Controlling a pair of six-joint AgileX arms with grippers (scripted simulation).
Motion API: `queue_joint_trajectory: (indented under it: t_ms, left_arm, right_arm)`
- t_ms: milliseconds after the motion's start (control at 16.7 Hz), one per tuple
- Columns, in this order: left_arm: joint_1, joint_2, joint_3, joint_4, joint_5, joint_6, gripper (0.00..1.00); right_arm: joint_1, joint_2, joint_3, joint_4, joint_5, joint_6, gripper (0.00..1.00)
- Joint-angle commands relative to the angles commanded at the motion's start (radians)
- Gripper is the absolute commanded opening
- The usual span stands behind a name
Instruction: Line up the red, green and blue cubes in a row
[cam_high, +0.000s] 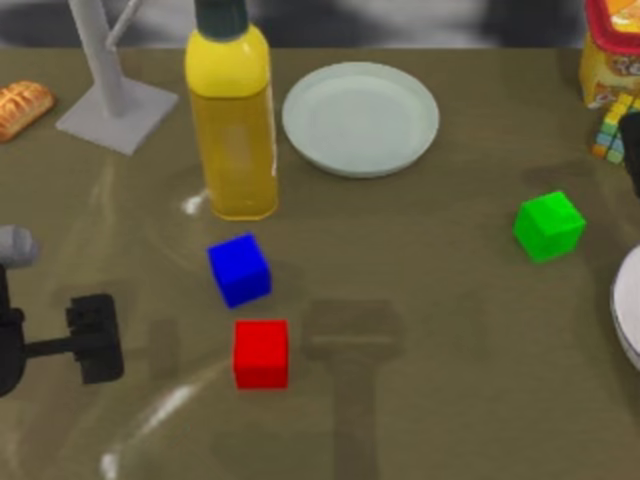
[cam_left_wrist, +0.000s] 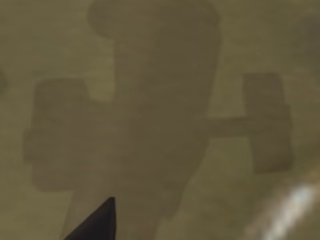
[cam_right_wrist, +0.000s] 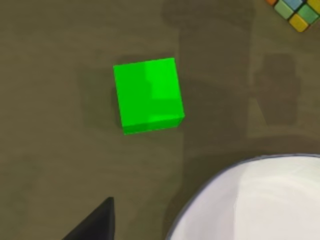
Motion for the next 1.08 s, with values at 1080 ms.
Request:
queue_joint_trajectory:
  t_ms: [1080]
  left_arm:
    - [0.258,-0.886,-0.484,0.541,0.022,0.345,1.0]
  right_arm:
    - [0.073,0.874,0.766,-0.467,-0.002,-0.065,1.0]
